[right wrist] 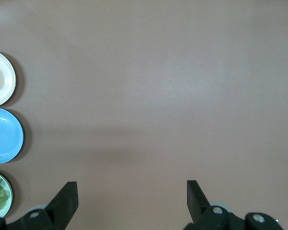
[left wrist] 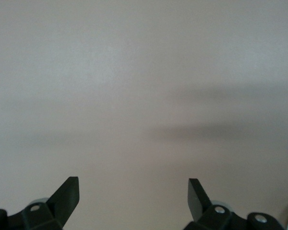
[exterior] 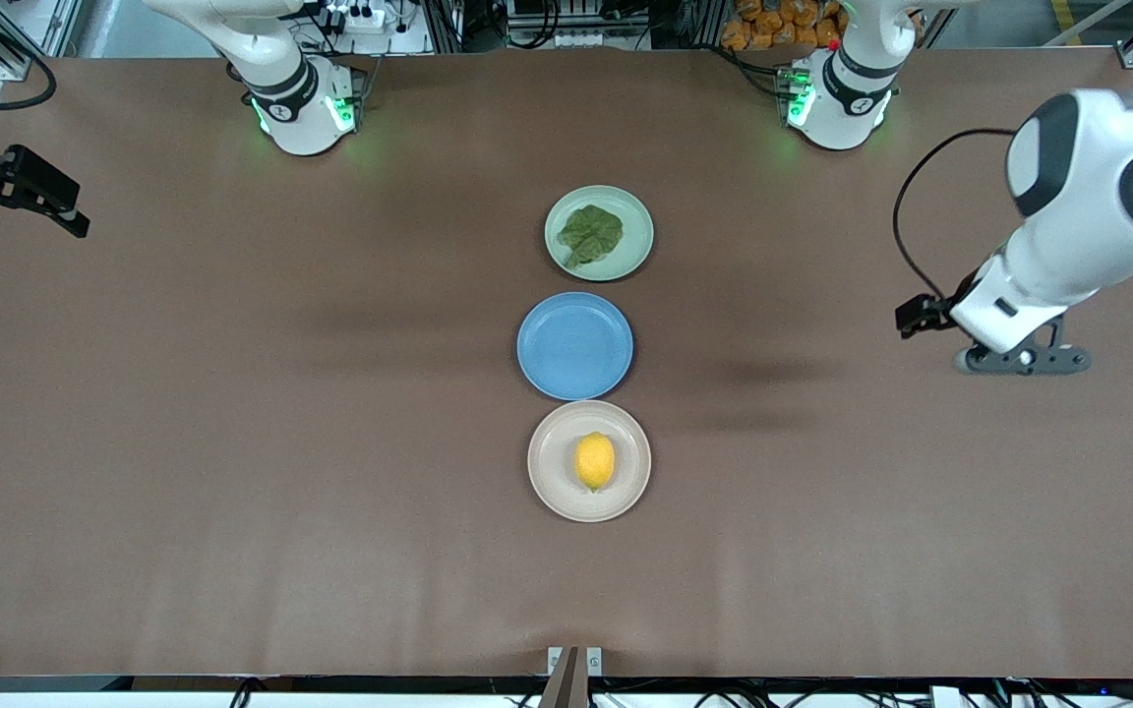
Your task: Place lemon and lettuce in plates
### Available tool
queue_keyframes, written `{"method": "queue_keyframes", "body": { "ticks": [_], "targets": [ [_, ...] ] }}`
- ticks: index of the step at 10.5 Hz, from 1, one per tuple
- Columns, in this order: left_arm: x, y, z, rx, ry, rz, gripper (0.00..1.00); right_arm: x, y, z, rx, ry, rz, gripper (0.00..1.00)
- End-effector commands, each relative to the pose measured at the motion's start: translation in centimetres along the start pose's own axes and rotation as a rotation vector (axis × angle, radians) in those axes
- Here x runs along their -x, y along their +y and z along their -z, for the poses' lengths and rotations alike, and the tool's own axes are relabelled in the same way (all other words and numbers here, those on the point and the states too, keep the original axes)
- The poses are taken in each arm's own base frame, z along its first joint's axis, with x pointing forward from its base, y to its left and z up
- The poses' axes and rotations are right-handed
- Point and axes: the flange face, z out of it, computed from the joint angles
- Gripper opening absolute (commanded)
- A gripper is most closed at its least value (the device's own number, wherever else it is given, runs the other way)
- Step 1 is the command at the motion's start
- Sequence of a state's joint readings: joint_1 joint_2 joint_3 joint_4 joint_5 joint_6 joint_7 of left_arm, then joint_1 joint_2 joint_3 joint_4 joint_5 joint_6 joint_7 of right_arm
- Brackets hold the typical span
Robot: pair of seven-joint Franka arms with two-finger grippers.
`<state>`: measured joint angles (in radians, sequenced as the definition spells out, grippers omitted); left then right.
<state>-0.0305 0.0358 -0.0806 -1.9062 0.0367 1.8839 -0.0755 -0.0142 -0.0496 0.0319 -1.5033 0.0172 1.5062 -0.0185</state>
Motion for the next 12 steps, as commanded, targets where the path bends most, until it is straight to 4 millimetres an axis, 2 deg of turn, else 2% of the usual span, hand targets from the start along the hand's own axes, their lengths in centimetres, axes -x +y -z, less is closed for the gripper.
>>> {"method": "queue_keyframes", "body": {
  "ticks": [1,4,6,8,9,12],
  "targets": [
    [1.2,-1.4,5.3,0.028,-0.025,-0.036,1.0,-0.1,-0.1,0.4,-0.003,-0.003,0.016,1.0],
    [1.6,-1.8,12.2,0.031,0.009,-0.036,1.0,0.0,-0.3,-0.1,-0.005,-0.023,0.016,1.0],
    [2.0,-1.9,15.1,0.033,0.029,-0.034,1.0,-0.1,-0.1,-0.6,-0.004,-0.036,0.013,1.0],
    [2.4,-1.7,17.1,0.045,0.044,-0.033,1.0,-0.2,-0.2,-0.9,-0.004,-0.04,0.01,1.0],
    [2.3,-1.7,17.5,0.052,0.048,-0.032,1.0,-0.3,-0.3,-0.9,-0.004,-0.039,0.01,1.0],
    [1.5,-2.7,16.8,0.066,0.037,-0.018,1.0,-0.3,-0.2,-0.8,-0.004,-0.039,0.014,1.0]
  ]
}}
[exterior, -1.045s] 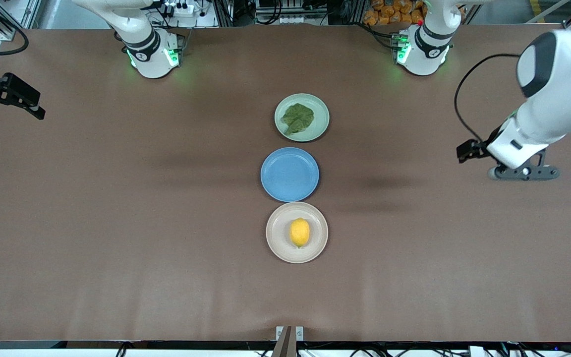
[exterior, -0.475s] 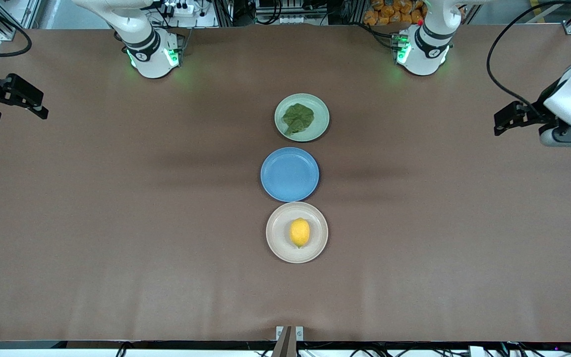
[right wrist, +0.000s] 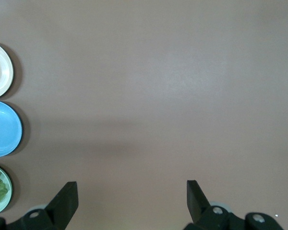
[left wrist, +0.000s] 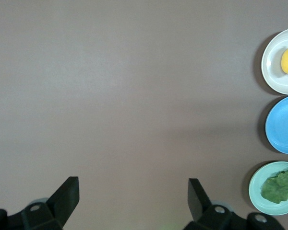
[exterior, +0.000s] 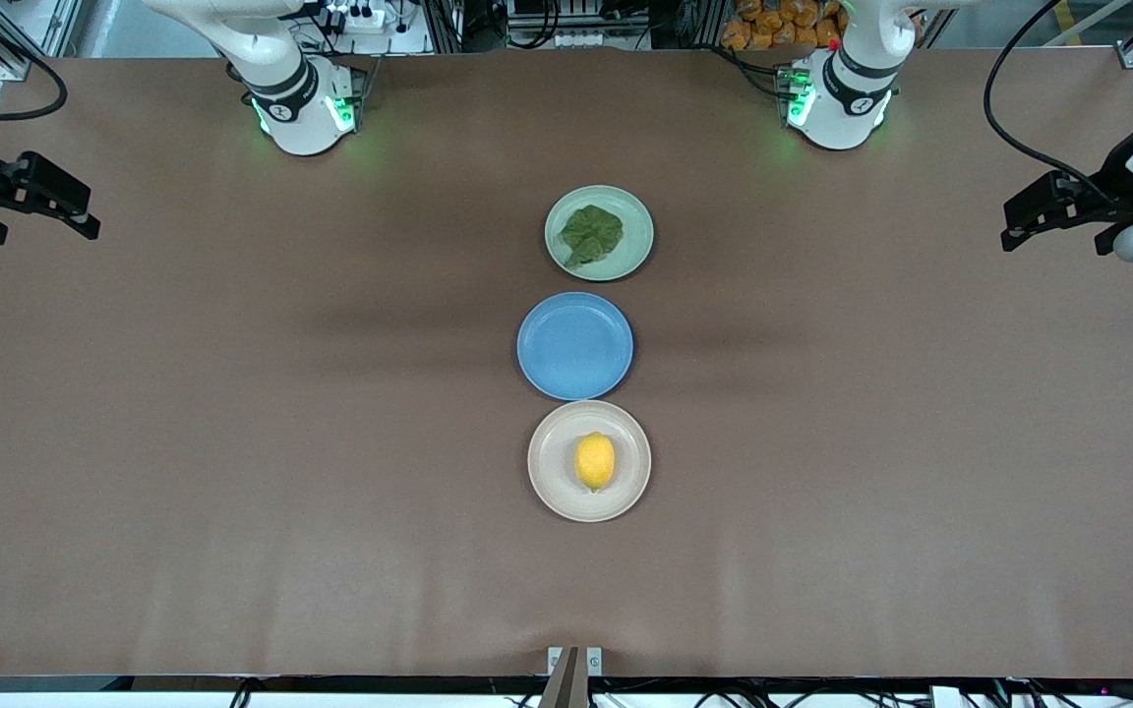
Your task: Place lemon and lettuce in plates
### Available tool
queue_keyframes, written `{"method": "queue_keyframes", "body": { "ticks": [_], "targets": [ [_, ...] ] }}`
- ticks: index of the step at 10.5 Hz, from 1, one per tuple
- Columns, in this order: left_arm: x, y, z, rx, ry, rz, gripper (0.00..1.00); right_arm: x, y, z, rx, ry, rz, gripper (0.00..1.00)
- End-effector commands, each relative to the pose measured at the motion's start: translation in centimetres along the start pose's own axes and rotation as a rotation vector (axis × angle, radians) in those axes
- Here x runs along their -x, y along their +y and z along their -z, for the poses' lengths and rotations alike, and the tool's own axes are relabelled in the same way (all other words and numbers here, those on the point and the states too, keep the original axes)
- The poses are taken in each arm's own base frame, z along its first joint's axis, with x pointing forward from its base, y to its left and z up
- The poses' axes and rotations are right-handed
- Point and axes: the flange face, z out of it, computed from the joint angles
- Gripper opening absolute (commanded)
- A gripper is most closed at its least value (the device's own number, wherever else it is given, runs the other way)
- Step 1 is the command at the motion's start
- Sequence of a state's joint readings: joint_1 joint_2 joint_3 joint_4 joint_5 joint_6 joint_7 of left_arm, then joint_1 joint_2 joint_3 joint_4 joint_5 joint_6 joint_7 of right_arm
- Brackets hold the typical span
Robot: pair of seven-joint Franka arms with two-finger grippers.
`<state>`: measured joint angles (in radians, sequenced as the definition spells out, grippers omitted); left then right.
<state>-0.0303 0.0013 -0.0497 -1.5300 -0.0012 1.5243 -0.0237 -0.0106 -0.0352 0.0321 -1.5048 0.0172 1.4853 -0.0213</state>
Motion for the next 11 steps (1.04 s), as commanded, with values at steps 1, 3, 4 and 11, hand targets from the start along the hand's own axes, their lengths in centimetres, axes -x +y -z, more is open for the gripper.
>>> {"method": "queue_keyframes", "body": {
  "ticks": [1,3,4,11],
  "targets": [
    [-0.71,-0.51,0.11,0.03,-0.013,-0.011,1.0,-0.03,0.05,0.24,-0.003,-0.002,0.008,1.0],
    [-0.9,-0.6,-0.23,0.03,-0.019,-0.008,1.0,-0.03,0.22,0.17,-0.003,-0.003,0.007,1.0],
    [-0.9,-0.35,-0.23,0.03,-0.019,-0.011,1.0,-0.03,0.22,0.17,-0.003,-0.003,0.007,1.0],
    [-1.14,-0.08,-0.72,0.024,-0.027,-0.003,1.0,-0.03,0.22,0.17,-0.003,-0.003,0.007,1.0]
  ]
}}
